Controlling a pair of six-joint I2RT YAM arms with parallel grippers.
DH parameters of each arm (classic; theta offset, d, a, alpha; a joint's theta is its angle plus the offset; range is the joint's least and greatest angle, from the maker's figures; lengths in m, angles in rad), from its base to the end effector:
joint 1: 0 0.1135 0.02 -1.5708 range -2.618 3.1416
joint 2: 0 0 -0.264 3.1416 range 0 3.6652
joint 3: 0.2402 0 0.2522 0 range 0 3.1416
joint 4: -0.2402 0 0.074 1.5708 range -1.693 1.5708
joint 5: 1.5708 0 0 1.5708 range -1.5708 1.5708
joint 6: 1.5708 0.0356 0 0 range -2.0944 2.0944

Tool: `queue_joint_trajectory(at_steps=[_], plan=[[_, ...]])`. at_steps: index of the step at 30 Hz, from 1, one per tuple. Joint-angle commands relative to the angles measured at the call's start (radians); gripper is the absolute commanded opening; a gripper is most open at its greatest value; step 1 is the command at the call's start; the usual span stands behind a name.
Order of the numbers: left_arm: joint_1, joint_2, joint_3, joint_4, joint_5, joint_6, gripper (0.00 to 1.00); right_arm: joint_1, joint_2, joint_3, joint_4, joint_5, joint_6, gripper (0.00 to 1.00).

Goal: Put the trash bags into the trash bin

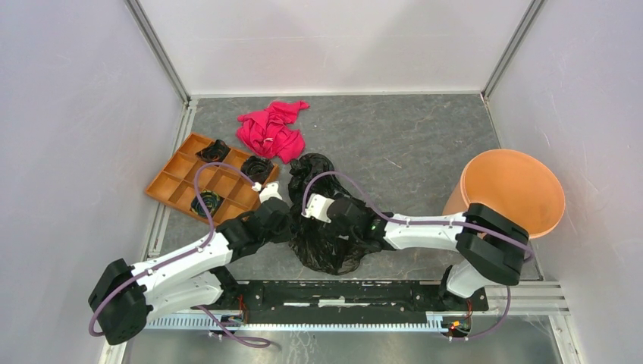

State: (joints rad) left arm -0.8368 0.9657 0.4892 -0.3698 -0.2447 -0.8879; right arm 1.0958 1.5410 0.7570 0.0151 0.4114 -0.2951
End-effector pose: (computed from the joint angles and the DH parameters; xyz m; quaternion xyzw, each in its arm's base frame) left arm 0.1316 -0.1330 0.1903 -0.0669 0.9267 -0.1928 0.3155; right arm 0.1520 0.2644 0.1728 -0.5163 0.7431 -0.0243 0.4251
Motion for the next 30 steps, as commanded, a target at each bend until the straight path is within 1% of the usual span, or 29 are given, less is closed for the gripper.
queue_joint_trajectory(at_steps=[1, 4, 7, 8, 10, 12, 14, 15, 16, 18, 20, 22, 24, 27, 28, 30], plan=[[0.008, -0.025, -0.006, 0.001, -0.026, 0.029, 0.02, -0.001, 0.051, 0.034, 0.111, 0.138, 0.030, 0.70], [0.010, -0.036, -0.011, -0.002, -0.027, 0.028, 0.02, -0.001, 0.074, 0.032, 0.130, 0.133, 0.023, 0.64], [0.011, -0.045, -0.017, -0.003, -0.027, 0.026, 0.02, -0.001, 0.091, 0.038, 0.135, 0.129, 0.027, 0.62], [0.011, -0.045, -0.017, -0.005, -0.028, 0.026, 0.02, -0.001, 0.090, 0.039, 0.137, 0.131, 0.033, 0.59], [0.012, -0.046, -0.017, -0.006, -0.028, 0.026, 0.02, -0.002, 0.081, 0.032, 0.146, 0.147, 0.052, 0.47], [0.013, -0.047, -0.016, -0.010, -0.031, 0.027, 0.02, -0.008, 0.058, 0.030, 0.148, 0.170, 0.078, 0.30], [0.014, -0.045, -0.013, -0.011, -0.038, 0.032, 0.02, -0.027, 0.022, 0.030, 0.139, 0.160, 0.114, 0.15], [0.015, -0.043, -0.008, -0.010, -0.044, 0.037, 0.02, -0.045, 0.002, 0.027, 0.135, 0.143, 0.135, 0.10], [0.017, -0.037, -0.001, -0.003, -0.051, 0.046, 0.02, -0.066, -0.018, 0.021, 0.137, 0.115, 0.158, 0.07], [0.023, -0.009, 0.025, 0.019, -0.056, 0.073, 0.02, -0.134, -0.053, -0.008, 0.155, 0.020, 0.209, 0.04], [0.033, 0.056, 0.077, 0.043, -0.063, 0.113, 0.02, -0.233, -0.067, -0.010, 0.150, -0.131, 0.270, 0.00], [0.070, 0.169, 0.166, 0.048, -0.065, 0.172, 0.02, -0.308, -0.060, 0.034, 0.105, -0.225, 0.316, 0.00], [0.125, 0.284, 0.307, 0.008, -0.054, 0.243, 0.02, -0.365, -0.048, 0.126, 0.026, -0.279, 0.339, 0.00], [0.199, 0.435, 0.615, -0.088, -0.064, 0.362, 0.02, -0.429, -0.035, 0.360, -0.170, -0.278, 0.318, 0.00], [0.203, 0.463, 0.741, -0.120, -0.074, 0.400, 0.02, -0.439, -0.041, 0.440, -0.238, -0.263, 0.306, 0.00], [0.202, 0.471, 0.953, -0.140, -0.054, 0.472, 0.02, -0.442, -0.091, 0.616, -0.321, -0.228, 0.261, 0.00]])
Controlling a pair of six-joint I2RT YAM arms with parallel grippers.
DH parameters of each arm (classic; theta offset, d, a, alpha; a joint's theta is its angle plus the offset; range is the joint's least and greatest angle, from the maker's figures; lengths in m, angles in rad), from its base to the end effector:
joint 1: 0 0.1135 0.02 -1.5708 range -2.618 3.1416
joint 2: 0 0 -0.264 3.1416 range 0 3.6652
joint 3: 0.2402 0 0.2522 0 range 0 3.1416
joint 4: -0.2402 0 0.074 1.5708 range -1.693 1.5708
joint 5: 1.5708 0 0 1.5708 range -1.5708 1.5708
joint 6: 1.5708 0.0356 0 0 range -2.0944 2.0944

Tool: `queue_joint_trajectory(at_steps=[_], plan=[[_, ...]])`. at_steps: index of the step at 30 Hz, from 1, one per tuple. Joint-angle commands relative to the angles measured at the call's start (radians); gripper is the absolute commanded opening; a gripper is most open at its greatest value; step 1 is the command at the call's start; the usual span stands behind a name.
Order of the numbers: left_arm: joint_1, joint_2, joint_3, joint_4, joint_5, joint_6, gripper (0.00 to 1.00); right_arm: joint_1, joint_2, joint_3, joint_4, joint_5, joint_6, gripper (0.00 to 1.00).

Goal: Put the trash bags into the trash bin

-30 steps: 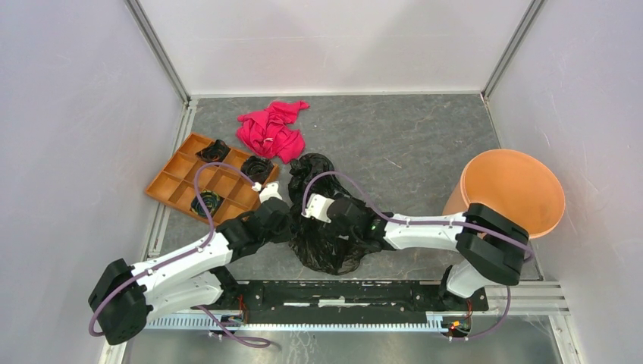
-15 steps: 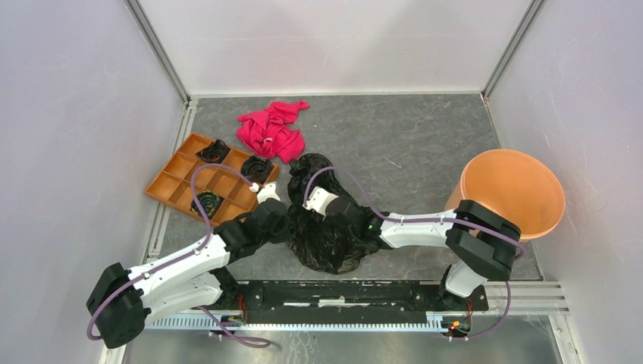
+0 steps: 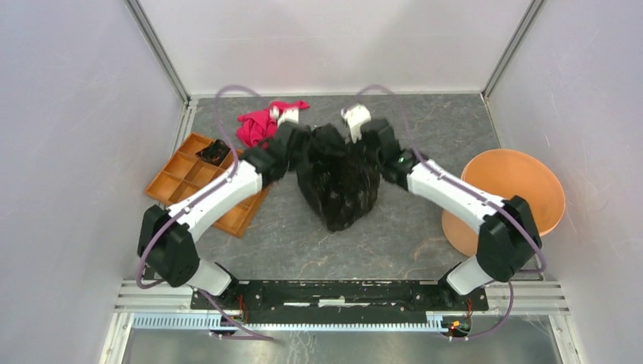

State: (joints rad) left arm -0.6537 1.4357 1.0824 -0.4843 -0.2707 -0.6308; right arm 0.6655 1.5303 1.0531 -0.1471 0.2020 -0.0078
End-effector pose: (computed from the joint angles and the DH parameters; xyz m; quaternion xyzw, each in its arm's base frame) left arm 0.2499 -0.1795 0.2662 -0.0378 0.9255 -0.1119 0.3599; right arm 0.2741 0.2060 0.2544 -0.2491 0.8510 0.0615 0.4581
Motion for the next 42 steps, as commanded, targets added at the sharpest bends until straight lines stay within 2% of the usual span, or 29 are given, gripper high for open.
queue_joint_trajectory(at_steps=[1, 3, 5, 8, 11, 14, 18, 20, 22, 24, 29, 32, 34, 37, 39, 42], plan=[[0.016, -0.014, 0.439, -0.015, -0.004, 0.238, 0.02, -0.010, -0.115, 0.367, -0.168, -0.028, -0.048, 0.00], [-0.002, -0.078, 0.540, 0.042, 0.043, 0.277, 0.02, 0.004, -0.215, 0.416, -0.141, -0.039, -0.072, 0.00], [-0.029, -0.165, 0.523, 0.133, 0.077, 0.305, 0.02, 0.021, -0.331, 0.393, -0.080, -0.066, -0.088, 0.00], [-0.036, -0.299, 0.351, 0.251, 0.080, 0.288, 0.02, 0.030, -0.480, 0.218, 0.075, -0.122, -0.083, 0.00], [-0.035, -0.367, 0.130, 0.247, -0.036, 0.238, 0.02, 0.030, -0.569, -0.045, 0.217, -0.117, -0.079, 0.00], [-0.034, -0.348, -0.058, 0.105, -0.129, 0.132, 0.02, 0.030, -0.541, -0.236, 0.208, -0.106, -0.025, 0.00], [-0.034, -0.367, -0.319, 0.064, -0.074, 0.010, 0.02, 0.031, -0.498, -0.460, 0.248, -0.262, 0.106, 0.00], [-0.035, -0.420, -0.390, 0.086, -0.036, -0.013, 0.02, 0.031, -0.521, -0.511, 0.276, -0.289, 0.135, 0.00], [-0.033, -0.471, -0.391, 0.099, -0.032, 0.006, 0.02, 0.031, -0.554, -0.502, 0.276, -0.273, 0.122, 0.00], [-0.032, -0.494, -0.318, 0.109, -0.033, 0.079, 0.02, 0.032, -0.564, -0.427, 0.230, -0.242, 0.068, 0.00], [-0.032, -0.422, 0.130, 0.044, 0.050, 0.228, 0.02, 0.032, -0.545, -0.045, 0.034, -0.208, -0.062, 0.00], [-0.032, -0.428, 0.283, 0.073, 0.121, 0.243, 0.02, 0.032, -0.598, 0.034, 0.044, -0.224, -0.060, 0.00], [-0.033, -0.473, 0.265, 0.133, 0.132, 0.227, 0.02, 0.031, -0.651, -0.001, 0.091, -0.232, -0.033, 0.01], [-0.032, -0.526, 0.111, 0.174, 0.048, 0.162, 0.02, 0.031, -0.692, -0.142, 0.139, -0.223, -0.005, 0.01], [-0.032, -0.508, -0.010, 0.112, -0.021, 0.073, 0.02, 0.032, -0.677, -0.246, 0.139, -0.208, 0.036, 0.00], [-0.032, -0.422, -0.198, 0.020, 0.042, -0.021, 0.02, 0.032, -0.607, -0.392, 0.114, -0.212, 0.124, 0.00]])
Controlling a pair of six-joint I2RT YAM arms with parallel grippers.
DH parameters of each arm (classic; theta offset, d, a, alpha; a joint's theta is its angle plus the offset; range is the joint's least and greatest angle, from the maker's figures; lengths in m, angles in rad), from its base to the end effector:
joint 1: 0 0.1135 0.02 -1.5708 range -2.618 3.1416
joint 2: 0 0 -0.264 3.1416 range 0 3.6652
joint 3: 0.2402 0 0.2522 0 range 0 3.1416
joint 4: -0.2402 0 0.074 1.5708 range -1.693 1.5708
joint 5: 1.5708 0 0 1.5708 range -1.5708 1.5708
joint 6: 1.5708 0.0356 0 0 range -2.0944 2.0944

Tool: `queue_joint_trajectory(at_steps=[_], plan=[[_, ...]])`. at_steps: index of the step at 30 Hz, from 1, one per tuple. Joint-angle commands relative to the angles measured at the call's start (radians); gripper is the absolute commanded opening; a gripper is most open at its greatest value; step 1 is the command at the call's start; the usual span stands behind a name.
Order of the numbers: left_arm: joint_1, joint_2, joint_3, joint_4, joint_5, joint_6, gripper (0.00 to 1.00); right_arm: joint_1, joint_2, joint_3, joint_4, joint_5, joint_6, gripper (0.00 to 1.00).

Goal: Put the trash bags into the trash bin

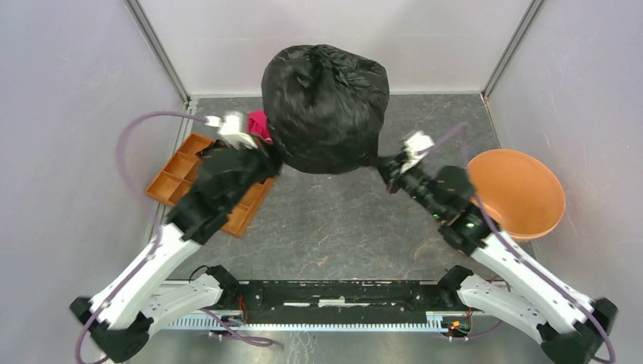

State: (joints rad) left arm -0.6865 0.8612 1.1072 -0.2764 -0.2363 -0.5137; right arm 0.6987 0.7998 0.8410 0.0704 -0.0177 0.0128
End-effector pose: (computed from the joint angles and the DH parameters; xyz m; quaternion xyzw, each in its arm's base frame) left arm 0.1441 -0.1073 0.4283 -0.0203 0.7172 -0.3206 0.6184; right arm 0.1429 0.1209 0.3851 -0.2303 0.6255 0.2652 0.6967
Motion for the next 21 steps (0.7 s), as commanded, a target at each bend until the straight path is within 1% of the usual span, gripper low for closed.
queue_joint_trajectory(at_steps=[1, 3, 5, 6, 9, 12, 15, 18, 19, 21], plan=[[0.000, 0.183, -0.278, -0.209, 0.046, -0.172, 0.02, -0.001, 0.151, -0.213, -0.113, -0.039, 0.119, 0.01], [0.000, 0.191, -0.379, -0.215, 0.118, -0.214, 0.02, -0.002, 0.176, -0.253, -0.116, -0.131, 0.136, 0.00], [0.000, 0.120, -0.453, -0.179, 0.198, -0.228, 0.02, -0.001, 0.156, -0.255, -0.113, -0.206, 0.123, 0.00], [0.001, 0.068, -0.458, -0.152, 0.256, -0.227, 0.02, 0.001, 0.137, -0.239, -0.123, -0.214, 0.114, 0.00], [0.001, -0.054, -0.375, -0.133, 0.316, -0.197, 0.02, 0.001, 0.085, -0.137, -0.172, -0.184, 0.076, 0.00], [0.001, -0.066, -0.199, -0.202, 0.313, -0.143, 0.02, 0.000, 0.063, -0.012, -0.217, -0.172, 0.069, 0.00], [0.001, -0.065, -0.065, -0.246, 0.301, -0.122, 0.02, 0.000, 0.024, 0.031, -0.218, -0.153, 0.123, 0.00], [0.001, -0.087, -0.068, -0.253, 0.277, -0.138, 0.02, 0.001, -0.054, -0.053, -0.180, -0.091, 0.225, 0.01], [0.001, -0.095, -0.091, -0.268, 0.250, -0.157, 0.02, 0.001, -0.084, -0.104, -0.165, -0.078, 0.264, 0.02], [0.001, -0.107, -0.167, -0.273, 0.239, -0.194, 0.02, 0.000, -0.129, -0.185, -0.170, -0.037, 0.328, 0.01]])
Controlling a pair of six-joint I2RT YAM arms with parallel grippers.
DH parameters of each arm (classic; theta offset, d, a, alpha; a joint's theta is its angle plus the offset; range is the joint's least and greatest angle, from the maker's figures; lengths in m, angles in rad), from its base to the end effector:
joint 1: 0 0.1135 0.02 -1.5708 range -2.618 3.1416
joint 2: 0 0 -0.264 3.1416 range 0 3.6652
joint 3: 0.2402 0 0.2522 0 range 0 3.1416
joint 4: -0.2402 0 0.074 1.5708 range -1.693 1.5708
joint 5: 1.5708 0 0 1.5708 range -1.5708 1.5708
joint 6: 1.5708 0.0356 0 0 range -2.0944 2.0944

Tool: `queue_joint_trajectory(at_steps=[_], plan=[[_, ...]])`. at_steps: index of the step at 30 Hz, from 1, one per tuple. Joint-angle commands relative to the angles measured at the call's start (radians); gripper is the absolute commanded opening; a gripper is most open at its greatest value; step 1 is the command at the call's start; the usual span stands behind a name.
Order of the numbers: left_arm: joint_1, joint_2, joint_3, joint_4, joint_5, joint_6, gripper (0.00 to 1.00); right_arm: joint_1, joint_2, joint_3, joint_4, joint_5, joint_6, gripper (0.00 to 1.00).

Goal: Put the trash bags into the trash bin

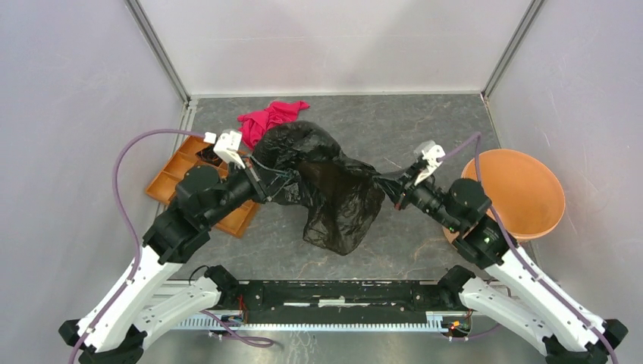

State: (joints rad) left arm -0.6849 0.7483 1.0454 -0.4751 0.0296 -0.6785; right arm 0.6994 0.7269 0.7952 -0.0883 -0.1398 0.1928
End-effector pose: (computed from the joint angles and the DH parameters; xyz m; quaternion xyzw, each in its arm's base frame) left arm 0.1163 -0.0964 0.4028 0.0120 0.7670 -0.4130 0.4909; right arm 0.1286 0.1147 0.3633 -0.2259 0.6774 0.3463 0.6084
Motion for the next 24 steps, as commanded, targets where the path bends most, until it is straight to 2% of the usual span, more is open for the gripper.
queue_joint_trajectory(at_steps=[1, 3, 5, 8, 11, 14, 17, 19, 20, 24], plan=[[-0.001, 0.005, -0.140, -0.054, 0.000, -0.034, 0.02, -0.001, -0.068, -0.169, -0.023, 0.096, 0.174, 0.01], [-0.001, 0.014, -0.165, 0.014, 0.107, -0.041, 0.02, 0.000, -0.081, -0.200, -0.047, 0.105, 0.205, 0.01], [-0.002, 0.028, -0.147, 0.132, 0.232, -0.043, 0.02, -0.001, -0.082, -0.164, -0.082, 0.112, 0.214, 0.00], [-0.002, 0.085, -0.016, 0.280, 0.373, 0.021, 0.02, 0.000, -0.075, -0.026, -0.144, 0.133, 0.177, 0.01], [-0.001, 0.160, 0.123, 0.291, 0.413, 0.113, 0.02, 0.000, -0.081, 0.072, -0.204, 0.197, 0.134, 0.01], [-0.001, 0.168, 0.153, 0.272, 0.324, 0.166, 0.02, -0.001, -0.113, 0.029, -0.185, 0.274, 0.135, 0.03], [-0.001, 0.145, 0.137, 0.157, 0.080, 0.196, 0.02, 0.000, -0.084, -0.018, -0.157, 0.293, 0.133, 0.03], [0.000, 0.130, 0.112, 0.073, -0.102, 0.193, 0.02, 0.000, -0.020, 0.022, -0.166, 0.281, 0.103, 0.02], [0.001, 0.128, 0.105, 0.042, -0.149, 0.194, 0.02, 0.000, 0.016, 0.064, -0.183, 0.269, 0.080, 0.01], [0.002, 0.103, 0.106, 0.020, -0.116, 0.198, 0.02, -0.001, 0.149, 0.237, -0.206, 0.185, 0.006, 0.00]])
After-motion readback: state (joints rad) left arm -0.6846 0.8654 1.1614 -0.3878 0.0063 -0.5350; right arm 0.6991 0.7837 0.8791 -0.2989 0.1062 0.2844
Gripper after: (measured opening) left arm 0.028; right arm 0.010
